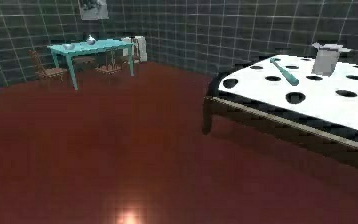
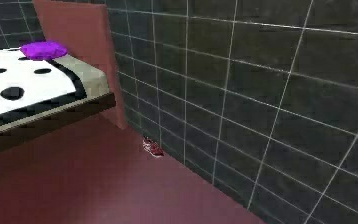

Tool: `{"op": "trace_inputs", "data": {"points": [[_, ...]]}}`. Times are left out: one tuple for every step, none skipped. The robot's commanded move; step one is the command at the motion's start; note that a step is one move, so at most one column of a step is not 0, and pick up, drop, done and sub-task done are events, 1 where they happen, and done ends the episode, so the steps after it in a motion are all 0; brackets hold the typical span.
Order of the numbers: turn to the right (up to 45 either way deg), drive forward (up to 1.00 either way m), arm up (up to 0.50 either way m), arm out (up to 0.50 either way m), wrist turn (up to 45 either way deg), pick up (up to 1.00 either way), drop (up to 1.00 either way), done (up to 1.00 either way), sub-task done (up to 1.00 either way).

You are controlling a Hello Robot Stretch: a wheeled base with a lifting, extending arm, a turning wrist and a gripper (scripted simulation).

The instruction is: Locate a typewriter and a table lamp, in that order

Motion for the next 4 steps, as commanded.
{"op": "trace_inputs", "data": {"points": [[-42.0,0.0,0.0,0.0,0.0,0.0,0.0,0.0,0.0],[0.0,0.4,0.0,0.0,0.0,0.0,0.0,0.0,0.0],[0.0,1.0,0.0,0.0,0.0,0.0,0.0,0.0,0.0],[0.0,1.0,0.0,0.0,0.0,0.0,0.0,0.0,0.0]]}}
